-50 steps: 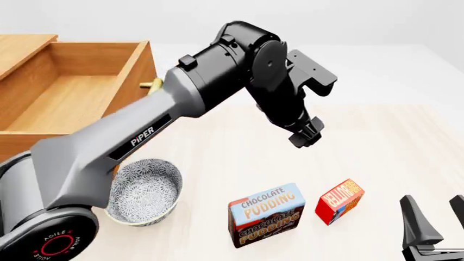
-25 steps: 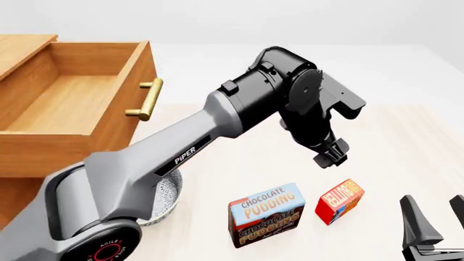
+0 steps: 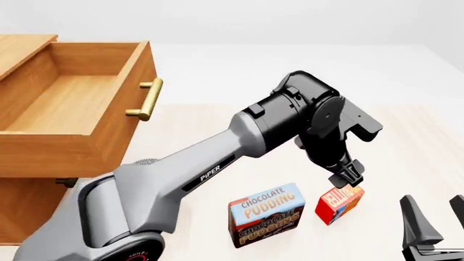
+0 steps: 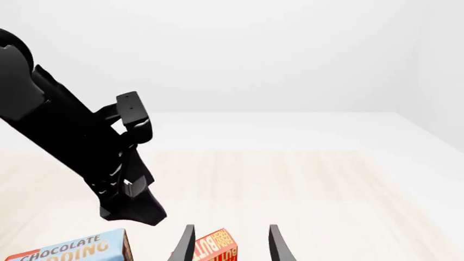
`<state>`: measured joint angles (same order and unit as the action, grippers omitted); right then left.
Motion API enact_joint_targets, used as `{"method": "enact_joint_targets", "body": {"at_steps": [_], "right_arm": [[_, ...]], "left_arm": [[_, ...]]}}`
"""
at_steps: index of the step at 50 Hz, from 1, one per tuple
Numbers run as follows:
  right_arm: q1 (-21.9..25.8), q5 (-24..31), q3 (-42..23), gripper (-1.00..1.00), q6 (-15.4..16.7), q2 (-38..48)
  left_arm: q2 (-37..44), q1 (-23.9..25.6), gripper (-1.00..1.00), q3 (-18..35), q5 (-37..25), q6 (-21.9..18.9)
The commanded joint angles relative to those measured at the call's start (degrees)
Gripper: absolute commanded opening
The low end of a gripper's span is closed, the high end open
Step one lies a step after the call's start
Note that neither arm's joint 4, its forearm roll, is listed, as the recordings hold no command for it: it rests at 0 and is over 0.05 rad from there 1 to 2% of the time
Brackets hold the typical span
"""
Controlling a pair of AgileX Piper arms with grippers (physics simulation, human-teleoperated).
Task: Put the butter at the back in the top drawer of the cabinet and close it.
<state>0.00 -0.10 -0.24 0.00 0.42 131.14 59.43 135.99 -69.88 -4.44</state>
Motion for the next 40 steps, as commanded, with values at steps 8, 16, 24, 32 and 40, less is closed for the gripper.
{"method": "enact_joint_targets", "body": {"at_steps": [8,16,24,32,40], "right_arm": [[0.0,0.0,0.0,1.0,0.0,0.0],[0.0,0.0,0.0,1.0,0.0,0.0],[0.0,0.0,0.0,1.0,0.0,0.0],[0.0,0.0,0.0,1.0,0.0,0.0],[0.0,0.0,0.0,1.0,0.0,0.0]], "left_arm": [[2.3,0.7,1.0,1.3,0.0,0.7],[3.3,0.7,1.0,2.0,0.0,0.5],[4.6,0.9,1.0,2.8,0.0,0.5],[5.6,0.8,1.0,3.5,0.0,0.4],[6.6,1.1,1.0,4.1,0.0,0.7]]}}
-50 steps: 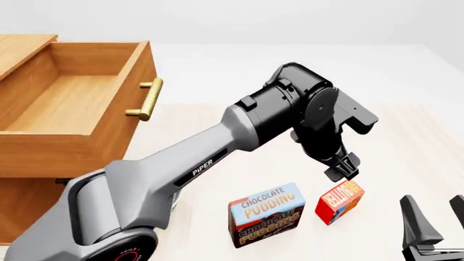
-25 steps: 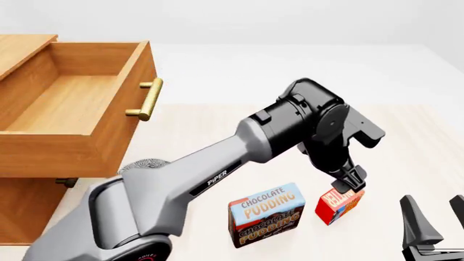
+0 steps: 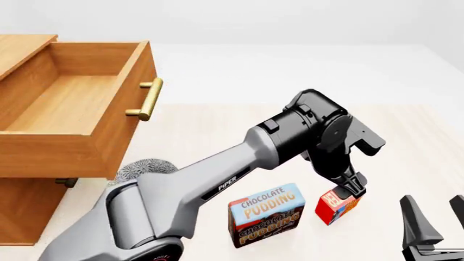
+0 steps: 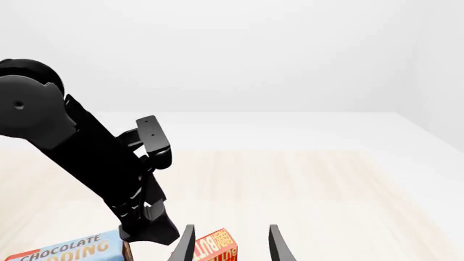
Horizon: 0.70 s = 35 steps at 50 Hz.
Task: Put the butter at the back in the top drawer of the cabinet and close it.
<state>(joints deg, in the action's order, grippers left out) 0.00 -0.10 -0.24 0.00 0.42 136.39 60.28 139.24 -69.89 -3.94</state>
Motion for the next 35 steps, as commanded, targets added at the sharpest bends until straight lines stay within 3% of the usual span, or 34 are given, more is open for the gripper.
{"method": "enact_joint_targets", "body": {"at_steps": [1,35], "right_arm": [[0.0,0.0,0.0,1.0,0.0,0.0],[0.0,0.0,0.0,1.0,0.0,0.0]], "left_arm": [[1.5,0.2,1.0,0.9,0.0,0.2],[4.9,-0.5,1.0,3.4,0.0,-1.0]]}}
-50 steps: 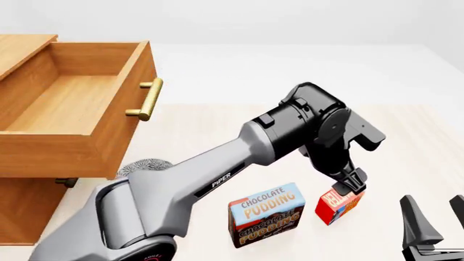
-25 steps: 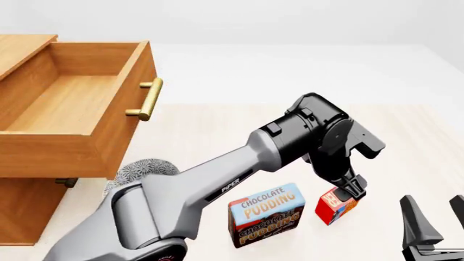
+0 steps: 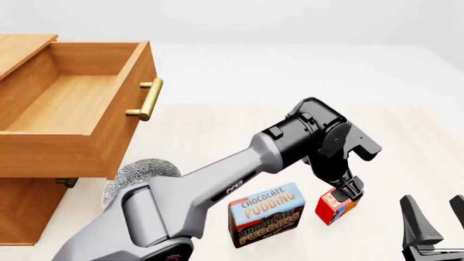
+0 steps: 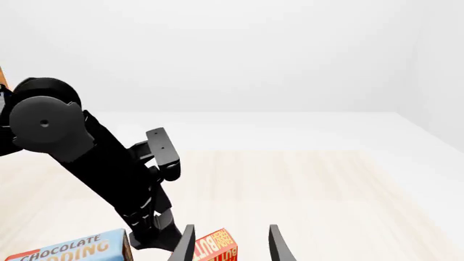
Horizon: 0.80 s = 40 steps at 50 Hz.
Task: Put the butter at the back in the top drawer of the cabinet and close it.
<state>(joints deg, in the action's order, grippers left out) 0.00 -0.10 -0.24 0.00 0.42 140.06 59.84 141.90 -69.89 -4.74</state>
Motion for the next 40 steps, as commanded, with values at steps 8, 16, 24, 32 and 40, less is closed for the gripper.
{"method": "enact_joint_targets", "body": {"at_steps": [8,16,24,32,40], "right_arm": [[0.0,0.0,0.0,1.0,0.0,0.0],[0.0,0.0,0.0,1.0,0.0,0.0],[0.0,0.0,0.0,1.0,0.0,0.0],[0.0,0.0,0.0,1.0,0.0,0.0],[0.0,0.0,0.0,1.0,0.0,0.0]], "left_arm": [[2.2,0.1,1.0,1.5,0.0,-0.2],[3.0,0.3,1.0,2.3,0.0,-0.3],[3.8,0.7,1.0,2.8,0.0,-0.3],[4.5,0.7,1.0,3.2,0.0,-0.8],[5.0,1.0,1.0,3.5,0.0,-0.8]]}}
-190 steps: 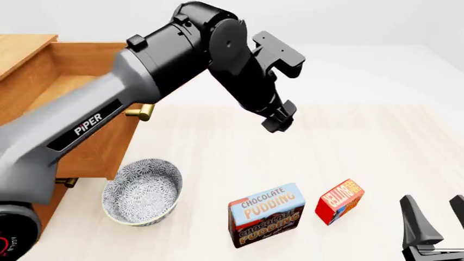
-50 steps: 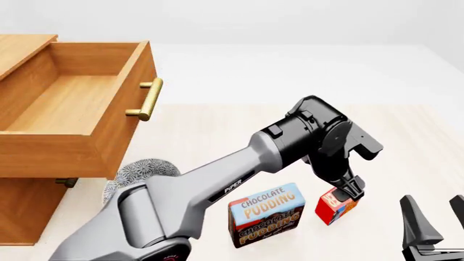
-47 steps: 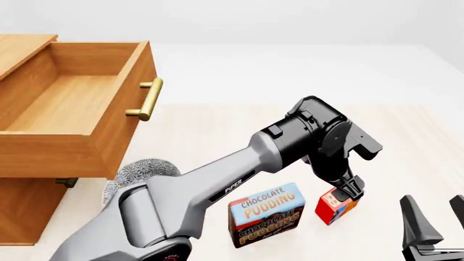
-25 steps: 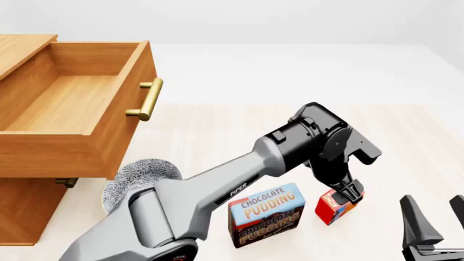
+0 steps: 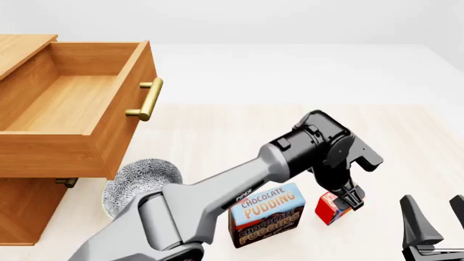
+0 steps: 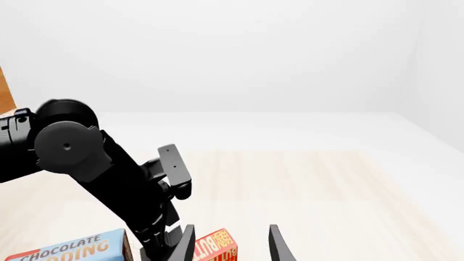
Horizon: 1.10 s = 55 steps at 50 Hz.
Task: Put the butter at the back in the top drawer of the cabinet and close it.
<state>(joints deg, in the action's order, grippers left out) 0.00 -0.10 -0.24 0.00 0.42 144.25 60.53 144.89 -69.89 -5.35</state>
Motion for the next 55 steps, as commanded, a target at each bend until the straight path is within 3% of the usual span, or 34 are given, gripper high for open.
{"method": "enact_joint_targets", "body": {"at_steps": [1,55], "right_arm": [[0.0,0.0,0.0,1.0,0.0,0.0],[0.0,0.0,0.0,1.0,0.0,0.0]], "left_arm": [[0.8,0.3,1.0,0.5,0.0,-0.3],[3.3,0.8,1.0,2.1,0.0,-0.7]]}}
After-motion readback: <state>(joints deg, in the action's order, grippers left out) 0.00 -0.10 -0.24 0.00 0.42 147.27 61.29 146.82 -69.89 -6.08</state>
